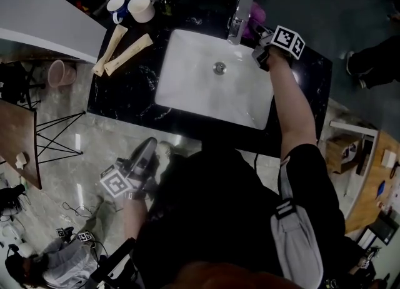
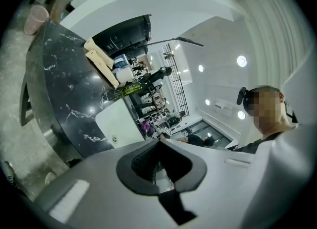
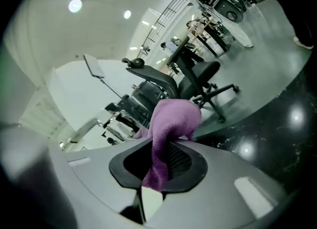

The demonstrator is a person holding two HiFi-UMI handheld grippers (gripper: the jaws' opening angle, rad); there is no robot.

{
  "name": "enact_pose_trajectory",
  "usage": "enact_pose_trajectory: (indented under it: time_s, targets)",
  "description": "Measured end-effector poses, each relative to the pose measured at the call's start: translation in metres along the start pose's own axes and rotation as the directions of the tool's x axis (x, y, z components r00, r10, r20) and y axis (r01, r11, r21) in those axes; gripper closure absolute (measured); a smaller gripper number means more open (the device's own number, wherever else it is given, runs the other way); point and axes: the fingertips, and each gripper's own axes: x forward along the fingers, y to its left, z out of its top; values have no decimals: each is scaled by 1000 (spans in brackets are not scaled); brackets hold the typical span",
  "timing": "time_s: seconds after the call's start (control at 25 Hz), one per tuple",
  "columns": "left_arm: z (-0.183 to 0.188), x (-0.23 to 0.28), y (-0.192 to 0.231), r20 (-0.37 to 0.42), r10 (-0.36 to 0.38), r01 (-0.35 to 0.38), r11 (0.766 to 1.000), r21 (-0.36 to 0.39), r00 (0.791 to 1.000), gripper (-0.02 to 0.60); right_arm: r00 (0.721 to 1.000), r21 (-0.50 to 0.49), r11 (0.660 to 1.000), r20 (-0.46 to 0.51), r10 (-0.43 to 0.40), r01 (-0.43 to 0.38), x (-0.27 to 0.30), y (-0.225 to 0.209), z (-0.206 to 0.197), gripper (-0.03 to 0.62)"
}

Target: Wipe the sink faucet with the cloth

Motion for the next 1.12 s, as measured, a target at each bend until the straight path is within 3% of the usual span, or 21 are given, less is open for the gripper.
enact_pose_trajectory:
  time_s: [0.08,0.2,0.52,0.6,0.8,0.88,0.96,1.12]
  targets:
    - [1,-2,0,4,-6,6,1000,1,1000,581,994,-33,994,24,102,-101,-15,16,-6,530]
    - [0,-3,-2,2,-19,19,1000,-15,1000,581,979,-76,976,-18,202,-203,-29,27,-26,530]
    - [-11,3,-1,-17,-6,6,1000,-22,1000,581,948,-299,914,-243,204,-274,-15,33,-72,531]
    - [-14,3,-2,-16,-3,3,1000,-24,1000,581,948,-417,870,-279,154,-264,-10,32,-78,531]
    - [-18,3,-1,-4,12,-12,999,-30,1000,581,943,-691,671,-330,38,-268,-2,46,-96,533]
    - [-20,3,-3,-6,12,-12,999,-30,1000,581,944,-735,619,-327,31,-275,-5,54,-105,533]
    - [-19,5,-8,-4,0,0,999,-33,1000,581,947,-738,612,-317,55,-283,-11,63,-111,533]
    - [-21,-1,-5,-7,-3,3,1000,-29,1000,581,946,-712,639,-311,87,-293,-23,69,-123,533]
